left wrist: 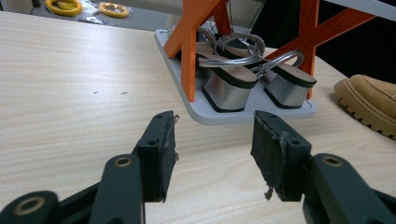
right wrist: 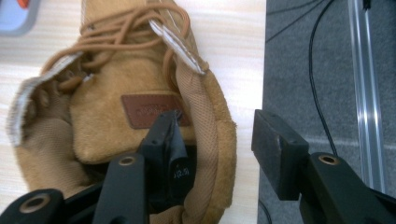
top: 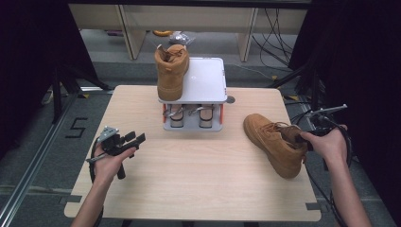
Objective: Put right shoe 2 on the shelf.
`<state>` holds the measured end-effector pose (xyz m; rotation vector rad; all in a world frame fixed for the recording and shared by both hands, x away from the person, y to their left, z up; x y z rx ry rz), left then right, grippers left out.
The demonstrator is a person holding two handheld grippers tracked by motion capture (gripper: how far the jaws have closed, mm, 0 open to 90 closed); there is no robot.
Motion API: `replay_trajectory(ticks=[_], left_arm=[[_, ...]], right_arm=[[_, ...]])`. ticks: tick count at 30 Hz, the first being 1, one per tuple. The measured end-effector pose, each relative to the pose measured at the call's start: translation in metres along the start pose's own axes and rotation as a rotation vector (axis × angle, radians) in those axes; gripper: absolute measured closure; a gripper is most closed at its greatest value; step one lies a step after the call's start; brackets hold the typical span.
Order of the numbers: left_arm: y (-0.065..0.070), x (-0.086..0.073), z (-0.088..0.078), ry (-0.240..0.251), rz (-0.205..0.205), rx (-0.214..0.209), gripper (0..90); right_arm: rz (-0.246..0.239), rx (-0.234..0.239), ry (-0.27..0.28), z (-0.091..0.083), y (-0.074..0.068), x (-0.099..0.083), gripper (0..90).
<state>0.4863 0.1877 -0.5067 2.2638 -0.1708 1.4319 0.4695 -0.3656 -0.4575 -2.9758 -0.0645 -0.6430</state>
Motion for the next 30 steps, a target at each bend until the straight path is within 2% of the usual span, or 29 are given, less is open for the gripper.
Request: replay_trajectory(ticks=[1,2,3,4,5,7,8,9,10,11,12,16,17,18,19,20,21,22,23,24,25,26,28,29,30], left_arm=[[0.0,0.0,0.0,-0.002,0.001,0.0,48.8],[0.0,-0.001,0.0,-0.004,0.001,0.0,48.8],[0.0,-0.001,0.0,-0.006,0.002,0.0,48.8],[0.0,-0.002,0.001,-0.006,0.001,-0.001,48.8],[0.001,-0.002,0.001,-0.006,0.0,-0.003,48.8],[0.001,-0.002,0.001,-0.006,0.0,-0.003,48.8],[0.001,-0.002,0.002,-0.003,-0.002,-0.009,48.8],[0.001,-0.003,0.002,-0.006,-0.002,-0.003,48.8],[0.001,-0.003,0.002,-0.006,-0.002,-0.003,48.8],[0.0,-0.003,0.002,-0.008,-0.003,-0.004,48.8],[0.0,-0.003,0.002,-0.008,-0.003,-0.004,48.8],[0.0,-0.004,0.002,-0.011,-0.01,0.001,48.8],[-0.001,-0.004,0.002,-0.011,-0.009,0.001,48.8],[0.0,-0.004,0.002,-0.012,-0.01,0.001,48.8],[0.0,-0.004,0.002,-0.012,-0.011,0.0,48.8],[0.0,-0.004,0.002,-0.014,-0.01,0.0,48.8],[0.0,-0.004,0.002,-0.014,-0.01,0.0,48.8],[0.0,-0.005,0.003,-0.013,-0.01,-0.004,48.8],[0.0,-0.005,0.003,-0.016,-0.008,-0.005,48.8],[0.0,-0.006,0.003,-0.019,-0.008,-0.005,48.8],[0.0,-0.006,0.003,-0.022,-0.006,-0.005,48.8],[0.0,-0.007,0.003,-0.022,-0.006,-0.005,48.8],[-0.001,-0.007,0.003,-0.026,-0.005,0.0,48.8],[-0.001,-0.007,0.004,-0.023,-0.009,-0.003,48.8],[-0.002,-0.007,0.004,-0.025,-0.008,-0.001,48.8]], right_arm=[[-0.002,-0.002,-0.031,0.004,0.0,-0.001,53.3],[-0.002,-0.002,-0.031,0.004,0.0,-0.001,53.3],[0.03,0.009,-0.061,0.008,-0.003,-0.001,54.0],[0.03,0.009,-0.061,0.008,-0.003,-0.001,54.0],[0.039,0.003,-0.099,0.012,-0.003,-0.002,54.8],[0.044,0.014,-0.09,0.015,-0.004,-0.001,55.3],[-0.009,0.015,-0.107,0.019,0.0,0.0,56.6],[0.033,0.019,-0.111,0.021,-0.004,0.0,56.8],[0.022,0.012,-0.133,0.022,-0.004,-0.002,57.6],[0.04,0.021,-0.151,0.022,-0.007,-0.003,58.2],[-0.008,0.017,-0.138,0.024,-0.004,-0.001,58.9],[-0.043,0.0,-0.173,0.026,-0.004,-0.003,60.5],[-0.05,-0.001,-0.175,0.027,-0.004,-0.003,60.5],[-0.013,-0.004,-0.18,0.026,-0.008,-0.003,60.5],[-0.022,0.0,-0.172,0.027,-0.008,-0.003,60.6],[-0.065,-0.003,-0.189,0.027,-0.006,-0.003,63.2],[-0.097,0.0,-0.182,0.029,-0.004,-0.001,65.8],[-0.097,0.0,-0.182,0.029,-0.004,-0.001,65.8],[-0.079,-0.005,-0.196,0.029,-0.007,-0.003,69.3],[-0.082,0.0,-0.204,0.031,-0.008,-0.004,71.4],[-0.126,-0.002,-0.197,0.032,-0.002,-0.001,76.6],[-0.126,-0.002,-0.197,0.032,-0.002,-0.001,76.6],[-0.049,0.021,-0.194,0.031,-0.007,-0.002,78.2],[-0.038,0.044,-0.2,0.029,-0.005,-0.002,79.0],[-0.038,0.044,-0.2,0.029,-0.005,-0.002,79.0]])
Point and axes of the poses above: each handheld gripper's, and its own axes: z roughly forward along the jaws, x roughly out of its top, y roughly to its right, the point moved 10 cm from there along z, roughly forward along the jaws, and after that the axes turned 1 degree about x, right-handed, at the moved point
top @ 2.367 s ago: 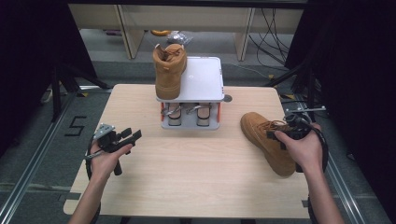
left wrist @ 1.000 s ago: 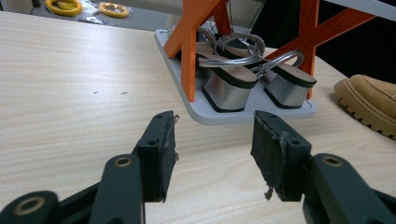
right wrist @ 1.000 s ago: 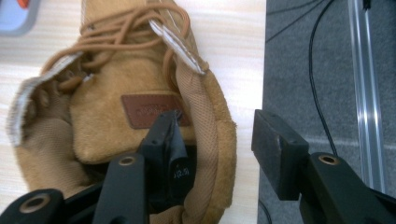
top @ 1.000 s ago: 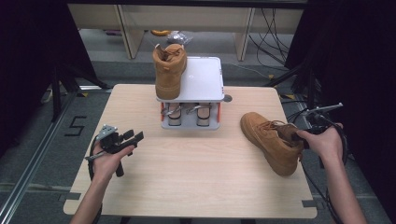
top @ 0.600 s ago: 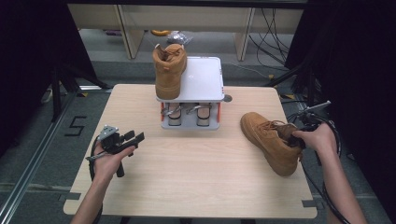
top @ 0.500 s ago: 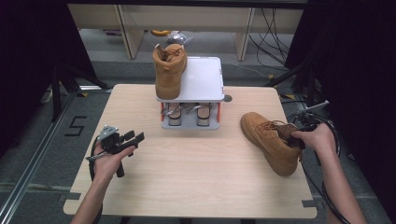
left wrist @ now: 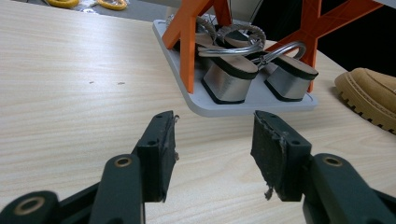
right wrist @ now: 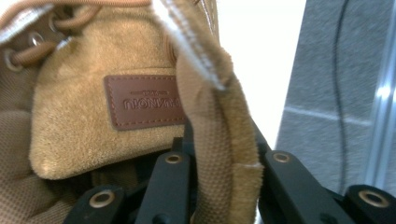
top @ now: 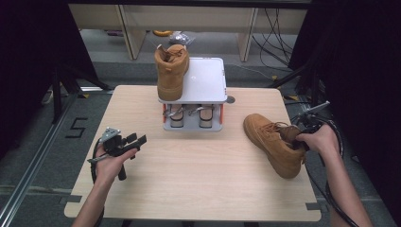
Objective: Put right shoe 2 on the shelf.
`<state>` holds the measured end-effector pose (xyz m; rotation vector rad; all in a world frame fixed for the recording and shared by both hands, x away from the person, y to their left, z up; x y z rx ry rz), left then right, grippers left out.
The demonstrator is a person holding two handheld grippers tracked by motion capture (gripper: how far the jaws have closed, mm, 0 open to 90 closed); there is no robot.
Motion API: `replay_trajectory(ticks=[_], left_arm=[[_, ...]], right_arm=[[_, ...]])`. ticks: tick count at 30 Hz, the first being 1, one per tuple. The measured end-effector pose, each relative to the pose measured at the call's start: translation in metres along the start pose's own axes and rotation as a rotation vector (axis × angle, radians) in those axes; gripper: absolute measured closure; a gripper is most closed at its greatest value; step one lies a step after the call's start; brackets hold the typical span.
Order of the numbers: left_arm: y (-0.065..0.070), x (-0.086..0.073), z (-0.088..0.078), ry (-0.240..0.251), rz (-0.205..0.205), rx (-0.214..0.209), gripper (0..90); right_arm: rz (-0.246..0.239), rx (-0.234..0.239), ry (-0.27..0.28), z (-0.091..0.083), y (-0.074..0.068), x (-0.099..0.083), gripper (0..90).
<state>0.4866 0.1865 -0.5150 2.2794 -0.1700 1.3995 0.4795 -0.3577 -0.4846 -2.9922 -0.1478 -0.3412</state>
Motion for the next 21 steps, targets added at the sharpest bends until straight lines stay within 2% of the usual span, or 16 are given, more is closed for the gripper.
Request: replay_trajectory(ticks=[1,2,3,4,5,6,7,9,10,11,12,16,18,19,20,21], left_arm=[[0.0,0.0,0.0,-0.002,0.0,0.001,48.8],[0.0,0.0,0.0,-0.002,0.0,0.001,48.8],[0.0,-0.001,0.001,-0.001,-0.002,0.001,48.8],[0.0,-0.001,0.001,-0.006,-0.001,0.003,48.8],[0.0,-0.001,0.001,-0.004,-0.002,-0.001,48.8],[0.001,-0.001,0.002,0.001,-0.003,-0.011,48.8],[0.001,-0.001,0.001,0.0,-0.002,-0.004,48.7],[0.0,0.0,0.0,0.001,-0.002,-0.004,48.7],[0.0,0.0,0.0,0.003,-0.005,-0.004,48.7],[0.0,0.001,-0.001,0.006,-0.005,-0.004,48.7],[-0.001,0.001,-0.001,0.01,-0.007,-0.003,48.6],[-0.003,0.002,-0.002,0.012,-0.01,-0.005,48.6],[-0.003,0.003,-0.003,0.01,-0.012,0.003,48.6],[-0.003,0.004,-0.003,0.013,-0.015,0.003,48.6],[-0.003,0.004,-0.003,0.013,-0.015,0.003,48.6],[-0.004,0.005,-0.003,0.015,-0.015,0.002,48.6]], right_arm=[[0.083,0.052,-0.019,-0.001,-0.007,-0.003,79.6],[0.083,0.052,-0.019,-0.001,-0.007,-0.003,79.6],[0.077,0.071,-0.002,-0.001,-0.006,-0.002,79.7],[0.061,0.062,0.015,0.001,-0.002,0.0,79.9],[0.058,0.076,0.026,0.0,-0.005,0.0,79.9],[0.137,0.109,0.0,-0.003,-0.014,-0.002,80.2],[0.174,0.126,-0.005,-0.005,-0.016,-0.002,80.7],[0.166,0.134,-0.002,-0.007,-0.015,-0.002,80.9],[0.211,0.145,0.004,-0.007,-0.017,-0.001,81.1],[0.191,0.154,-0.007,-0.007,-0.015,-0.003,81.2],[0.224,0.169,-0.003,-0.008,-0.017,-0.003,81.4],[0.207,0.185,0.025,-0.008,-0.013,-0.001,81.9],[0.263,0.209,0.041,-0.009,-0.016,0.003,82.1],[0.266,0.213,0.049,-0.009,-0.015,0.003,82.2],[0.266,0.213,0.049,-0.009,-0.015,0.003,82.2],[0.232,0.22,0.084,-0.009,-0.012,0.005,82.3]])
Point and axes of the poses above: each handheld gripper's, and its own axes: z roughly forward along the jaws, x roughly out of its top, y roughly to its right, the point moved 10 cm from there along z, roughly forward along the jaws, and after that the axes turned 1 degree about x, right-handed, at the moved point
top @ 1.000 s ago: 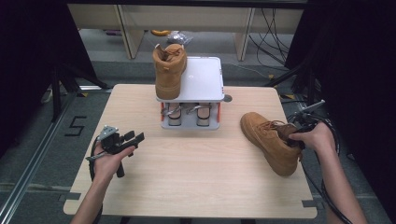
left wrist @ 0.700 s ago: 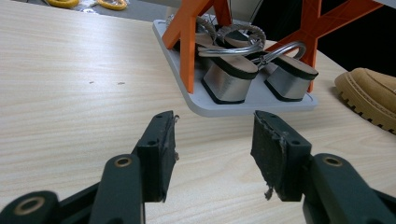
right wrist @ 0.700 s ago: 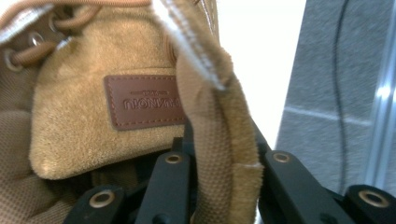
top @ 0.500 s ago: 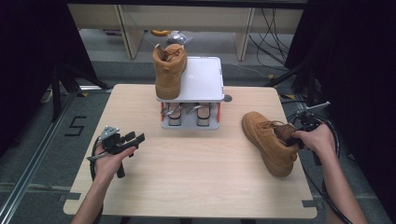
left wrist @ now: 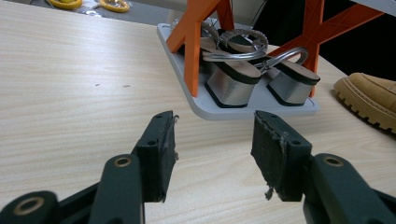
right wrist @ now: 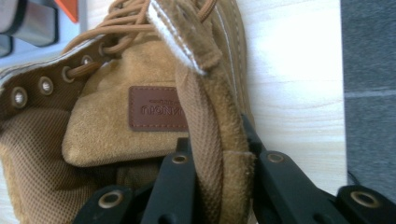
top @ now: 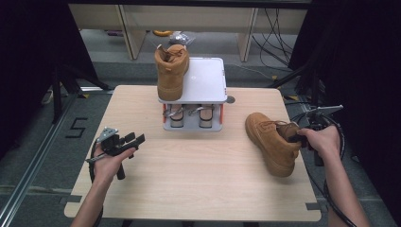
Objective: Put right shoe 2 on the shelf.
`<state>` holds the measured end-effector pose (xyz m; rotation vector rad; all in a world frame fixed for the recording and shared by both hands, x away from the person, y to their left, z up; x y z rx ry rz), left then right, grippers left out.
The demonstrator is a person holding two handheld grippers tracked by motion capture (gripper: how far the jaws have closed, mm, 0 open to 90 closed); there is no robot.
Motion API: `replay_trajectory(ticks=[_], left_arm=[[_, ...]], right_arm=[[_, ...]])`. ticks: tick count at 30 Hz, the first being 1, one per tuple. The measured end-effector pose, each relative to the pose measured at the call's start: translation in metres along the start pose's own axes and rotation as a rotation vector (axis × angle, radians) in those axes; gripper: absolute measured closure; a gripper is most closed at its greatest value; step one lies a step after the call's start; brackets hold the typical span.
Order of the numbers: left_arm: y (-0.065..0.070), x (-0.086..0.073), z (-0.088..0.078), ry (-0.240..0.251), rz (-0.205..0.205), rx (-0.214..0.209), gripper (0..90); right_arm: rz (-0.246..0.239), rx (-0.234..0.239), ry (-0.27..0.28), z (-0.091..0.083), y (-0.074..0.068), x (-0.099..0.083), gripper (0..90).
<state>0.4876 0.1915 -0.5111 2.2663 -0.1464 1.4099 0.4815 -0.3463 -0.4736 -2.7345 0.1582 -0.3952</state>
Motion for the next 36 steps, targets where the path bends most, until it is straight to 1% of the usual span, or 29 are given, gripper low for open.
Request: replay_trajectory(ticks=[1,2,3,4,5,6,7,8,10,11,12,13,14,16,17,18,19,20,21,23,25,26,29,30,31,33,34,35,36], left_arm=[[0.0,0.0,0.0,0.0,0.0,0.0,48.5],[0.0,0.0,0.0,0.0,0.0,0.0,48.5],[0.0,0.001,0.0,-0.001,-0.002,0.0,48.5],[-0.001,0.001,0.0,0.001,-0.005,0.002,48.5],[-0.001,0.002,0.0,0.002,-0.005,0.002,48.5],[-0.002,0.003,0.0,0.004,-0.006,0.003,48.5],[-0.002,0.003,0.0,0.004,-0.006,0.003,48.4],[-0.003,0.004,0.0,0.008,-0.006,0.004,48.4],[-0.004,0.005,0.0,0.008,-0.007,0.007,48.3],[-0.005,0.005,0.0,0.011,-0.008,0.009,48.3],[-0.006,0.006,-0.001,0.011,-0.009,0.013,48.3],[-0.007,0.006,-0.001,0.013,-0.009,0.017,48.3],[-0.009,0.007,-0.002,0.016,-0.011,0.022,48.3],[-0.01,0.007,-0.002,0.019,-0.012,0.022,48.3],[-0.01,0.007,-0.003,0.021,-0.014,0.02,48.3],[-0.01,0.007,-0.003,0.021,-0.014,0.02,48.3],[-0.01,0.008,-0.004,0.019,-0.013,0.022,48.3],[-0.009,0.008,-0.005,0.023,-0.013,0.018,48.3],[-0.009,0.008,-0.006,0.025,-0.012,0.018,48.2],[-0.008,0.008,-0.007,0.026,-0.013,0.013,48.2],[-0.008,0.007,-0.008,0.026,-0.012,0.01,48.2],[-0.008,0.006,-0.008,0.025,-0.013,0.012,48.2],[-0.006,0.005,-0.008,0.024,-0.009,-0.003,48.2],[-0.006,0.005,-0.009,0.021,-0.01,0.002,48.2],[-0.006,0.006,-0.009,0.024,-0.014,0.0,48.2],[-0.007,0.008,-0.01,0.027,-0.011,0.002,48.3],[-0.007,0.009,-0.011,0.032,-0.013,0.006,48.2],[-0.008,0.009,-0.011,0.032,-0.014,0.009,48.3],[-0.009,0.009,-0.011,0.031,-0.013,0.011,48.3]], right_arm=[[-0.003,0.012,-0.026,-0.003,-0.001,-0.002,82.3],[-0.003,0.012,-0.026,-0.003,-0.001,-0.002,82.3],[-0.012,0.025,-0.015,-0.003,-0.001,-0.001,82.3],[0.064,0.038,-0.029,-0.005,-0.007,-0.002,82.3],[0.062,0.037,-0.027,-0.005,-0.006,-0.002,82.3],[0.075,0.055,-0.024,-0.006,-0.007,-0.001,82.3],[0.075,0.055,-0.024,-0.006,-0.007,-0.001,82.3],[0.056,0.082,-0.015,-0.007,-0.007,0.0,82.2],[0.06,0.087,-0.012,-0.007,-0.008,0.0,82.2],[0.077,0.084,-0.023,-0.008,-0.008,0.0,82.3],[0.079,0.092,-0.021,-0.008,-0.009,0.0,82.3],[0.057,0.094,-0.011,-0.007,-0.007,0.001,82.4],[0.069,0.102,-0.004,-0.008,-0.009,0.003,82.5],[0.063,0.108,0.001,-0.009,-0.009,0.004,82.5],[0.076,0.116,0.014,-0.009,-0.01,0.006,82.5],[0.076,0.116,0.014,-0.009,-0.01,0.006,82.5],[0.095,0.129,0.038,-0.011,-0.013,0.009,82.5],[0.11,0.136,0.047,-0.012,-0.015,0.011,82.5],[0.088,0.133,0.041,-0.014,-0.013,0.009,82.6],[0.126,0.145,0.065,-0.016,-0.019,0.014,82.5],[0.129,0.147,0.072,-0.017,-0.02,0.015,82.5],[0.138,0.157,0.078,-0.019,-0.022,0.016,82.6],[0.133,0.158,0.094,-0.021,-0.026,0.019,82.5],[0.161,0.161,0.098,-0.022,-0.029,0.02,82.6],[0.144,0.171,0.112,-0.023,-0.03,0.023,82.7],[0.14,0.181,0.104,-0.023,-0.031,0.023,82.7],[0.158,0.181,0.122,-0.023,-0.033,0.026,82.7],[0.153,0.198,0.129,-0.024,-0.035,0.029,82.7],[0.153,0.198,0.129,-0.024,-0.035,0.029,82.7]])
Point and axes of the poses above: each handheld gripper's, and its own axes: z roughly forward along the jaws, x roughly out of its top, y roughly to its right, the point moved 10 cm from there along z, roughly forward along the jaws, and after that the axes turned 1 degree about x, right-handed, at the moved point
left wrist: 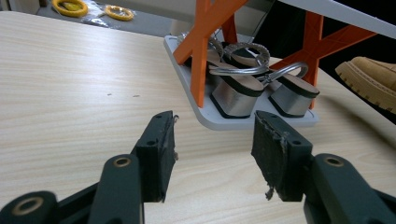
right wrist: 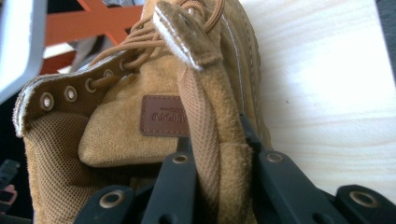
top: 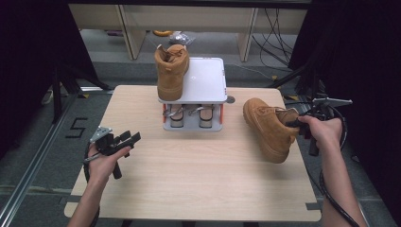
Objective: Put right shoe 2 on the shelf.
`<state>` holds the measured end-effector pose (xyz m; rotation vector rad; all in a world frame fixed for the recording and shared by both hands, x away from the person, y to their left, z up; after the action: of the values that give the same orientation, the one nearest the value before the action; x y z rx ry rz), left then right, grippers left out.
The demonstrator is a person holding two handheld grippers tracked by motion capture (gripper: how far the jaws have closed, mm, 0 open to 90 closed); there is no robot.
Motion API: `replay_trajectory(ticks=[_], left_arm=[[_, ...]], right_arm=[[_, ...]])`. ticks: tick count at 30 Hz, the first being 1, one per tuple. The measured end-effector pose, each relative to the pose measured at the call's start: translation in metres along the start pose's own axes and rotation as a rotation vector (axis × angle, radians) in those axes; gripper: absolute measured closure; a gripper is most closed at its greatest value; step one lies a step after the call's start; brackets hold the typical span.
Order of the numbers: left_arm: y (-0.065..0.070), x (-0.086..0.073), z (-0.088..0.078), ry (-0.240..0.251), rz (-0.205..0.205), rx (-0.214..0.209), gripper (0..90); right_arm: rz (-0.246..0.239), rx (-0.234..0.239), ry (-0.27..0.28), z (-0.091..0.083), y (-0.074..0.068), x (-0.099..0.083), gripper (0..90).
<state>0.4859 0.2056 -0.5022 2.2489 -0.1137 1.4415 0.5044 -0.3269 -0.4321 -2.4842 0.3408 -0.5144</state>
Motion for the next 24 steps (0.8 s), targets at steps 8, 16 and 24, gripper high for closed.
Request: replay_trajectory(ticks=[8,16,24], left_arm=[[-0.005,-0.001,0.001,-0.001,-0.009,0.012,48.3],[-0.004,-0.003,0.001,-0.004,-0.005,0.007,48.3],[-0.004,-0.003,0.001,-0.005,-0.006,0.008,48.3]], right_arm=[[0.003,0.042,0.022,0.002,-0.011,0.01,82.8],[0.02,0.064,0.046,0.002,-0.018,0.015,82.7],[0.011,0.082,0.066,0.004,-0.027,0.024,82.7]])
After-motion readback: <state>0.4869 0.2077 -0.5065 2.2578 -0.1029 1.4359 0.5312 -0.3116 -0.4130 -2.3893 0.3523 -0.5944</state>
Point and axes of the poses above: each handheld gripper's, and its own axes: z roughly forward along the jaws, x roughly out of its top, y roughly to its right, the point moved 10 cm from there along z, roughly forward along the jaws, and after that the axes turned 1 degree about x, right-handed, at the moved point
